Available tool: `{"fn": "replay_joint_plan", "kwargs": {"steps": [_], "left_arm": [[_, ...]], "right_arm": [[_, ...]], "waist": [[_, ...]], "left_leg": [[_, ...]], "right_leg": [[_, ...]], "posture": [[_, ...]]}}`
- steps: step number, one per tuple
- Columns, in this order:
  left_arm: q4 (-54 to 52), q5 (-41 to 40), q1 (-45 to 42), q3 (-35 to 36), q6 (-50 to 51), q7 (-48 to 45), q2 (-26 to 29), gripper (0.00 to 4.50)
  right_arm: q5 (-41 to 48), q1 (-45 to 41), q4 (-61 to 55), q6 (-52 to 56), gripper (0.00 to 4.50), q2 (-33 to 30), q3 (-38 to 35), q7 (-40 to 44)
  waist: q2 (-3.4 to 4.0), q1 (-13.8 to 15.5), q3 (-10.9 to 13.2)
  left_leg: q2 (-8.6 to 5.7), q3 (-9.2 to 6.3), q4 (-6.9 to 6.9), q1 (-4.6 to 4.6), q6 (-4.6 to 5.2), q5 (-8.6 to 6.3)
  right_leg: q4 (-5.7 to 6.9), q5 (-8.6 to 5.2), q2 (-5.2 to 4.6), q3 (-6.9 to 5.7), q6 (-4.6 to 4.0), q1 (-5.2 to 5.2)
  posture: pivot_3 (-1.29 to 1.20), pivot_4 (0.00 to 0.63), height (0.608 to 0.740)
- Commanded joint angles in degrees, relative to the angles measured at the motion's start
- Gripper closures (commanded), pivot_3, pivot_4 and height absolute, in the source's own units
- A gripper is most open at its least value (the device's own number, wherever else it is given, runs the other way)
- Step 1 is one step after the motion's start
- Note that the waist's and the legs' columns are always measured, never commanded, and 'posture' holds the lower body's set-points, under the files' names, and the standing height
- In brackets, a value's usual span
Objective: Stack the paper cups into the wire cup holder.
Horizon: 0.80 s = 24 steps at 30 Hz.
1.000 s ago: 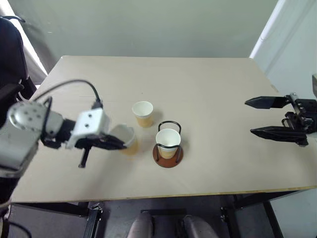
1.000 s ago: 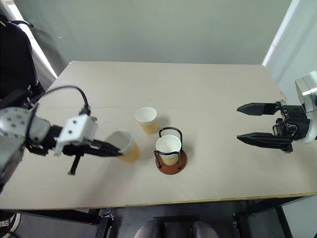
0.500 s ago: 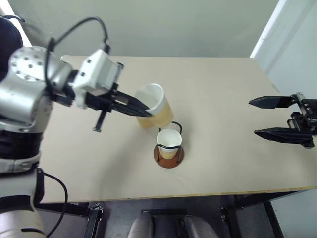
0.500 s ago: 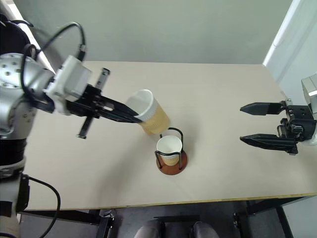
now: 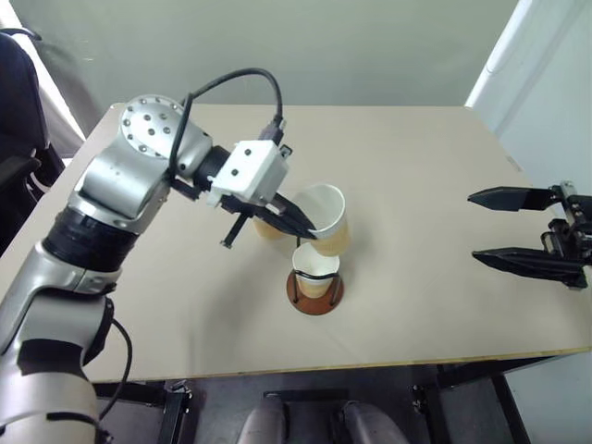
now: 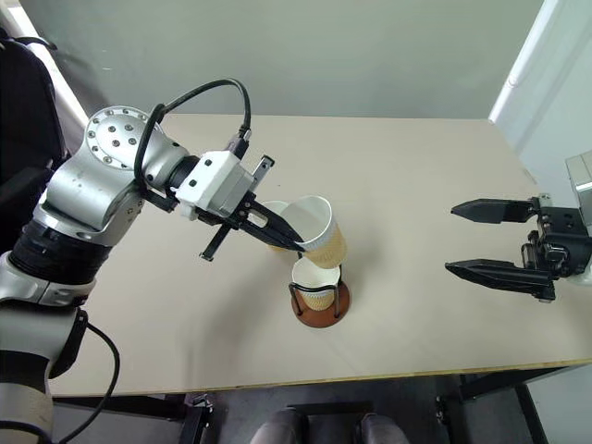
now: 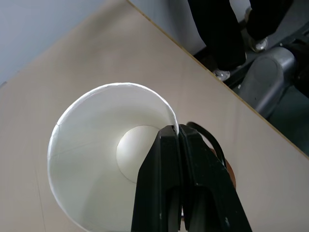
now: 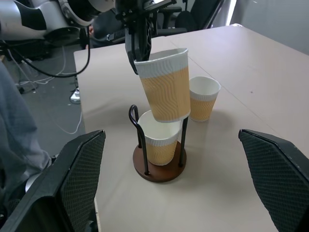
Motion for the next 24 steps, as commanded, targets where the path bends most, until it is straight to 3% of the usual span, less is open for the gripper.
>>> {"fn": "replay_joint_plan", "kwargs": {"steps": [1,5,24], "left_arm": [[-1.0,-2.2,-1.5,-0.8,-1.4,-2.3,1.4,4.48],[-1.0,-2.0,-1.3,-2.1,-1.9,-2.3,1.8,4.48],[0.0,1.1,0.2,-6.1,-6.1,-2.3,1.9,4.48]], "right_arm": [[1.6,0.2,-1.7,0.1,0.00,-0.7,-3.2,-1.0],[2.2,0.5,-2.3,0.4,0.00,-0.7,-3.7,-1.7],[1.7,2.8,-3.3,-0.4,0.00,-0.4,-4.2,-3.3]], "waist": [[0.01,0.0,0.0],[0.01,0.0,0.0],[0.01,0.3,0.0]], "left_leg": [[0.00,0.00,0.11,-0.05,0.02,-0.05],[0.00,0.01,0.33,-0.14,0.43,-0.33],[-0.01,0.03,0.35,-0.17,0.44,-0.34]], "right_leg": [[0.01,-0.01,0.00,0.00,0.02,-0.01],[-0.02,0.02,0.00,0.07,0.11,-0.02],[-0.01,0.02,0.00,0.09,0.14,-0.03]], "posture": [[0.00,0.150,0.740],[0.00,0.150,0.740],[0.00,0.150,0.740]]}}
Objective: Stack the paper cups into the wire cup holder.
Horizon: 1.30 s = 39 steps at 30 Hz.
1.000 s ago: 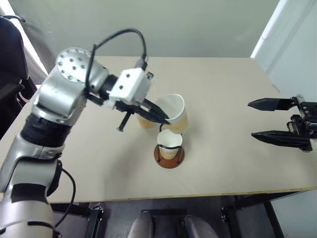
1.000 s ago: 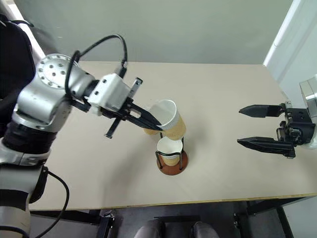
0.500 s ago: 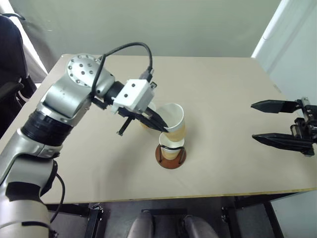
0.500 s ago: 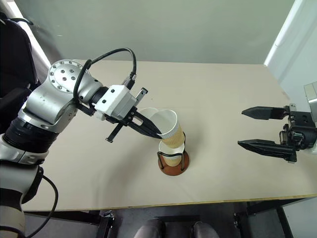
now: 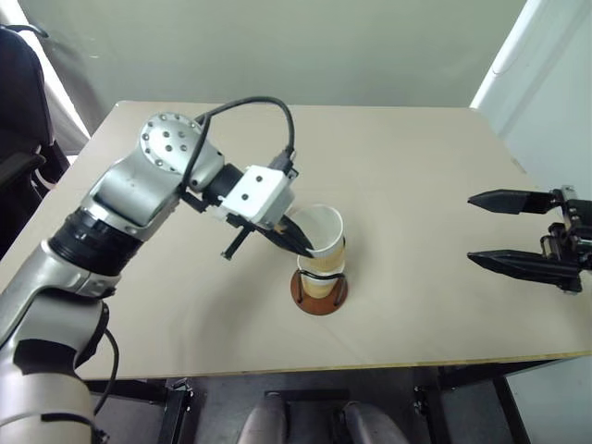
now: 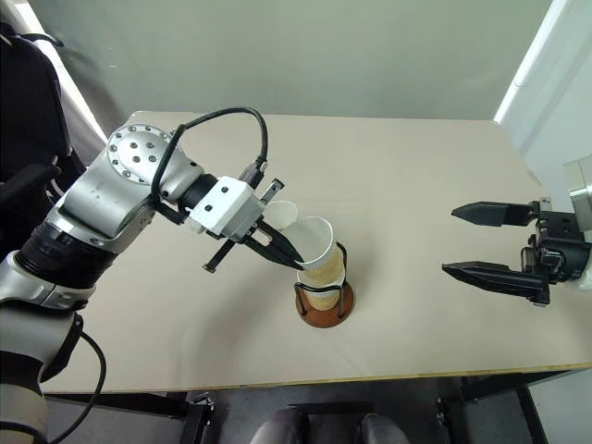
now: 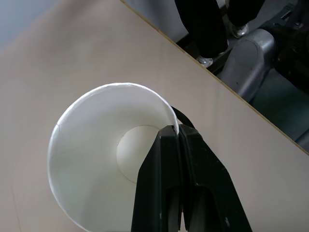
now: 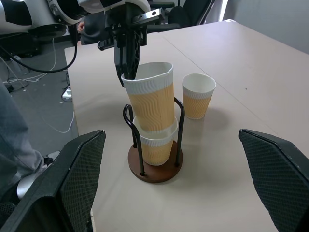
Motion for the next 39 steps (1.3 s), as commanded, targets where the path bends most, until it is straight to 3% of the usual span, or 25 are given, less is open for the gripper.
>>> {"fn": "replay_joint_plan", "kwargs": {"steps": [1,14,17,27,28,32,39], "left_arm": [[-0.6,-0.2,0.0,0.1,-1.1,-2.1,0.9,4.48],[-2.0,-1.2,0.2,-1.4,1.4,-2.1,1.5,4.48],[-0.6,1.6,0.3,-0.9,0.7,-2.1,0.0,3.92],[1.5,2.9,0.0,3.7,1.3,-2.1,-3.2,0.22],[2.1,2.6,-0.3,5.1,2.2,-2.1,-3.7,0.04],[8.1,2.1,-3.2,12.9,5.8,-0.4,-4.0,0.04],[24.6,15.8,-1.5,15.5,-4.4,2.1,-2.2,0.04]], "right_arm": [[0.7,0.3,-1.0,-0.8,0.00,-0.4,-2.8,-0.2],[1.3,1.0,-1.5,-0.6,0.00,-0.6,-3.9,-0.2],[1.4,0.8,-1.4,-0.6,0.00,-0.6,-3.9,-0.3],[0.9,0.3,-1.2,-1.2,0.00,-0.5,-2.5,-0.7],[0.8,0.1,-1.1,-1.3,0.00,-0.5,-2.2,-0.8],[0.7,-0.4,-0.7,-1.6,0.00,-0.6,-1.6,-0.6],[0.3,-0.7,-0.3,-2.0,0.00,-0.5,-0.9,-0.5]], "waist": [[0.00,0.0,0.0],[0.00,0.0,0.0],[0.00,0.0,0.0],[0.00,0.0,0.0],[0.00,0.0,0.0],[0.00,0.0,0.0],[0.07,-0.2,0.0]], "left_leg": [[0.00,0.00,0.00,0.00,0.00,0.00],[0.00,0.00,0.00,-0.01,0.00,0.00],[0.00,0.01,0.00,-0.01,0.00,0.00],[0.00,0.01,0.02,-0.02,0.00,0.00],[0.00,0.02,0.02,-0.03,0.00,0.00],[0.00,0.02,0.02,-0.04,-0.01,0.00],[0.00,0.03,-0.01,0.02,0.06,-0.03]], "right_leg": [[0.00,0.00,0.00,0.00,0.00,0.00],[0.00,0.00,0.00,0.00,0.01,-0.01],[0.00,0.00,0.00,0.00,0.01,0.00],[0.00,0.00,0.00,0.00,0.02,-0.01],[0.00,0.00,0.00,0.00,0.02,0.00],[0.01,0.00,0.00,0.00,0.02,-0.03],[0.01,-0.01,0.00,0.12,0.04,-0.05]], "posture": [[0.00,0.150,0.740],[0.00,0.150,0.740],[0.00,0.150,0.740],[0.00,0.150,0.740],[0.00,0.150,0.740],[0.00,0.150,0.740],[0.00,0.150,0.740]]}}
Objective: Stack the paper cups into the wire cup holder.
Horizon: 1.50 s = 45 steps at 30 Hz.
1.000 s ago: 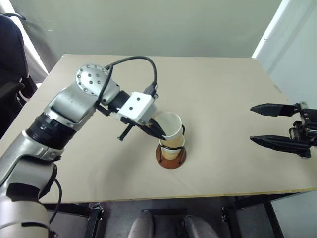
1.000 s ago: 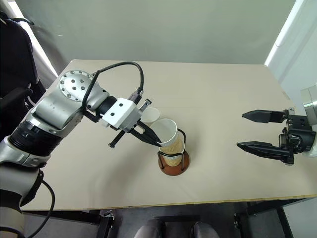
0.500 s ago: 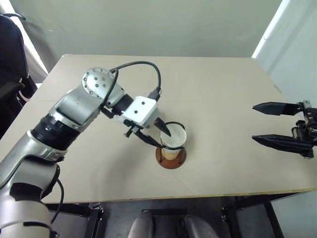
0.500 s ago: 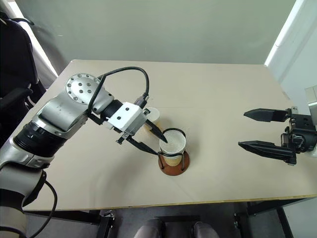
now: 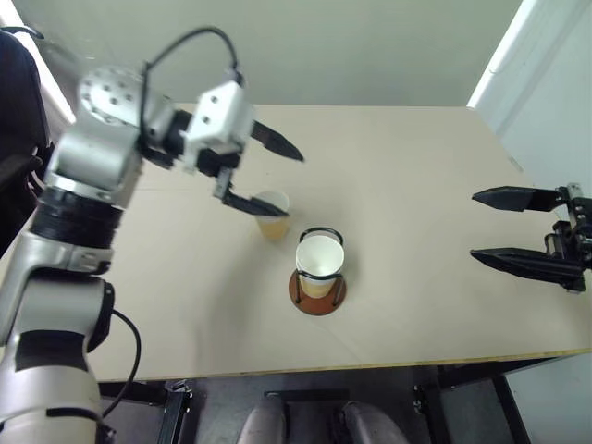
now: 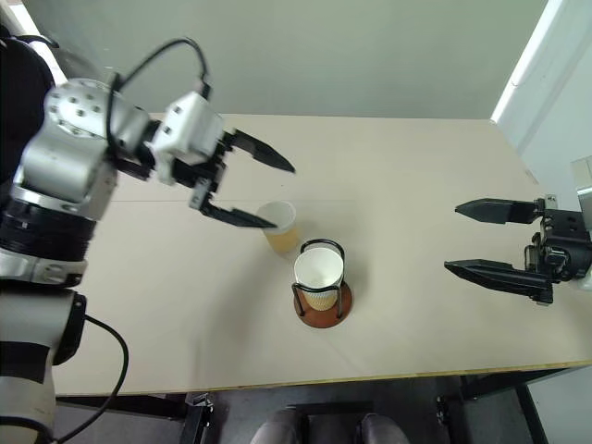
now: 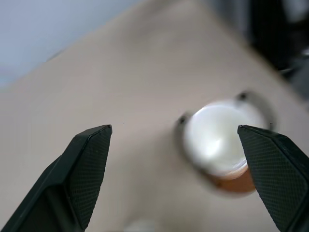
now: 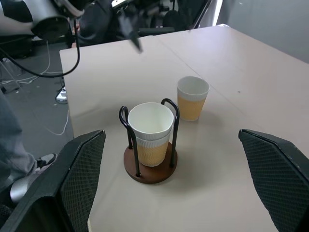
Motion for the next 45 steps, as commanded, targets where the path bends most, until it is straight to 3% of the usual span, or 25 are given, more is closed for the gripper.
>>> {"fn": "replay_joint_plan", "kwargs": {"steps": [1,7,18,21,31,32,41,45], "left_arm": [[8.3,6.7,2.3,0.9,-7.0,2.1,-1.2,0.04],[17.5,10.8,1.1,1.4,-9.7,1.8,-6.4,0.04],[27.0,16.8,1.2,1.7,-13.0,2.6,-11.1,0.04],[28.8,18.5,0.5,1.7,-13.8,4.3,-12.6,0.65],[33.7,21.5,-1.8,2.6,-16.9,7.6,-14.9,4.30],[34.0,21.7,-1.9,2.5,-17.1,7.4,-14.9,4.46],[33.9,21.7,-1.5,3.2,-17.2,6.2,-14.4,4.46],[27.2,15.8,-4.3,6.7,-11.7,-0.6,-13.5,4.46]], "right_arm": [[-0.1,-1.1,-0.1,-1.1,0.00,-0.5,0.4,-0.1],[-0.8,-1.6,0.4,-1.5,0.00,-0.6,1.3,0.1],[-0.7,-1.1,-0.2,-1.4,0.00,-0.5,0.7,-0.3],[-0.6,-1.2,-0.1,-1.3,0.00,-0.7,0.6,-0.3],[-0.5,-0.4,-0.6,-1.1,0.00,-0.7,-0.6,-0.4],[-0.5,-0.4,-0.6,-1.1,0.00,-0.7,-0.6,-0.4],[-1.0,-0.8,0.0,-1.7,0.00,-0.8,0.1,-0.2],[-1.3,-1.1,0.3,-2.0,0.00,-0.9,0.4,0.1]], "waist": [[0.00,0.0,0.0],[-0.02,0.8,0.0],[-0.02,0.8,0.0],[-0.02,0.8,0.0],[-0.02,0.7,0.0],[-0.02,0.7,0.0],[-0.02,0.7,0.0],[-0.03,0.7,0.0]], "left_leg": [[0.00,0.00,0.00,0.01,0.01,-0.01],[-0.02,-0.02,0.25,-0.42,0.06,0.01],[-0.06,0.15,0.36,-0.43,0.13,-0.04],[-0.06,0.15,0.45,-0.44,0.15,-0.05],[-0.13,0.40,0.68,-0.43,0.35,-0.12],[-0.14,0.41,0.72,-0.44,0.36,-0.13],[-0.20,0.51,0.89,-0.44,0.72,-0.34],[-0.20,0.51,0.89,-0.45,0.73,-0.35]], "right_leg": [[0.00,0.00,0.00,0.02,0.00,0.00],[0.03,0.12,-0.01,0.03,0.16,-0.29],[0.00,0.12,-0.02,0.28,0.25,-0.31],[0.00,0.17,-0.01,0.31,0.33,-0.29],[0.01,0.25,-0.01,0.71,0.61,-0.29],[0.01,0.26,-0.01,0.73,0.63,-0.29],[0.00,0.28,-0.01,0.94,0.77,-0.28],[0.02,0.28,-0.01,0.94,0.77,-0.30]], "posture": [[0.00,0.150,0.740],[0.00,0.150,0.740],[0.00,0.150,0.740],[0.00,0.150,0.740],[0.00,0.150,0.740],[0.00,0.150,0.740],[0.00,0.150,0.740],[0.00,0.150,0.740]]}}
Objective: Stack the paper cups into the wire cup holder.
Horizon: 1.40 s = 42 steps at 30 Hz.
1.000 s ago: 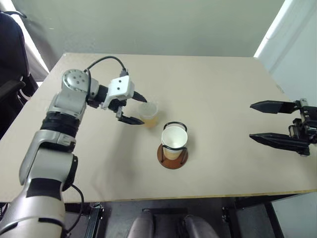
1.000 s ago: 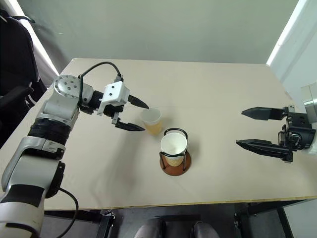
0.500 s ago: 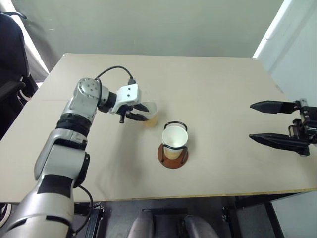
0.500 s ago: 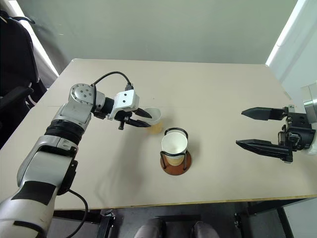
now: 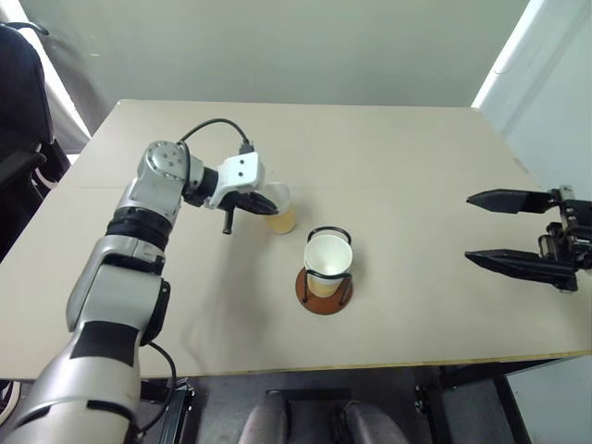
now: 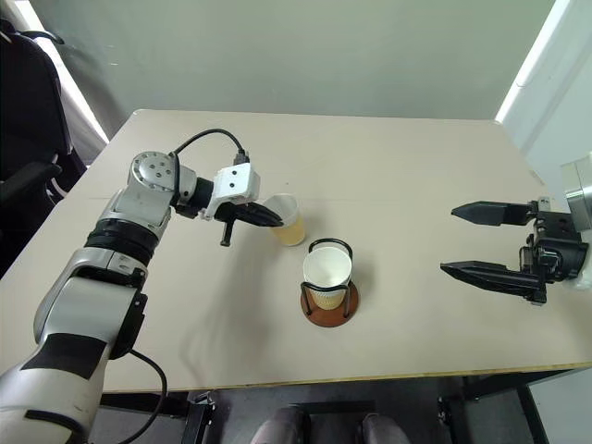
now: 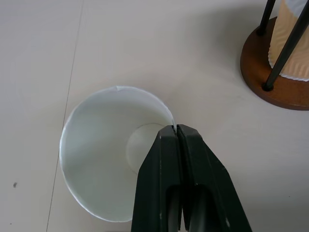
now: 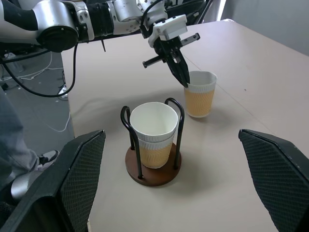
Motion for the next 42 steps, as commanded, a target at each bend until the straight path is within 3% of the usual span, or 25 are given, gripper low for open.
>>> {"fn": "replay_joint_plan", "kwargs": {"steps": [1,3,9,12,16,19,42], "left_arm": [[-9.1,-7.3,-4.7,4.4,6.3,-6.8,2.0,4.46],[-15.5,-13.2,-6.0,3.9,10.8,-7.8,4.0,4.46],[-44.1,-40.9,-7.9,1.3,26.1,-7.8,12.7,4.46],[-51.6,-47.4,-5.8,-2.0,28.4,-7.8,16.0,4.46],[-53.8,-43.4,-2.8,-12.1,22.5,-7.8,21.1,4.46],[-52.0,-42.0,-3.3,-14.7,19.9,-7.8,21.2,4.46],[-48.0,-35.9,-3.3,-19.9,14.2,-7.8,18.2,4.46]], "right_arm": [[-0.3,-0.9,0.1,-1.1,0.00,-1.0,-1.5,0.2],[-0.5,-1.0,0.2,-1.2,0.00,-1.1,-1.5,0.3],[-1.1,-1.3,0.7,-1.6,0.00,-1.2,-1.3,0.4],[-1.3,-1.7,0.8,-1.7,0.00,-1.1,-0.9,0.2],[-1.4,-1.1,0.5,-1.8,0.00,-0.8,-1.5,0.2],[-1.4,-0.6,0.3,-1.6,0.00,-0.8,-2.3,0.2],[-0.7,1.7,-1.4,-0.8,0.00,-0.5,-4.4,-0.7]], "waist": [[-0.02,0.0,0.0],[-0.03,0.0,0.0],[0.03,-0.3,0.0],[0.12,-0.3,-0.1],[0.21,-0.4,-0.1],[0.20,-0.4,0.0],[0.23,-0.6,0.0]], "left_leg": [[0.00,0.01,0.00,-0.02,0.00,0.00],[-0.02,0.01,0.02,-0.11,-0.01,0.00],[-0.24,0.09,0.00,-0.19,-0.28,0.14],[-0.33,0.11,0.00,-0.08,-0.21,0.08],[-0.31,0.10,-0.01,0.18,0.22,-0.14],[-0.27,0.01,-0.01,0.17,0.30,-0.15],[-0.27,0.02,-0.06,0.04,0.39,-0.05]], "right_leg": [[0.01,0.00,0.00,0.00,0.00,-0.02],[0.00,0.00,0.00,0.00,0.00,-0.09],[-0.05,-0.15,-0.08,0.17,0.30,-0.16],[-0.04,-0.19,-0.20,0.22,0.37,-0.07],[0.07,-0.19,-0.21,0.28,0.35,0.08],[0.16,-0.08,-0.21,0.25,0.19,0.03],[-0.03,0.29,-0.21,0.24,0.14,-0.03]], "posture": [[0.00,0.150,0.740],[0.00,0.150,0.740],[0.00,0.150,0.740],[0.00,0.150,0.740],[0.00,0.150,0.740],[0.00,0.150,0.740],[0.00,0.150,0.740]]}}
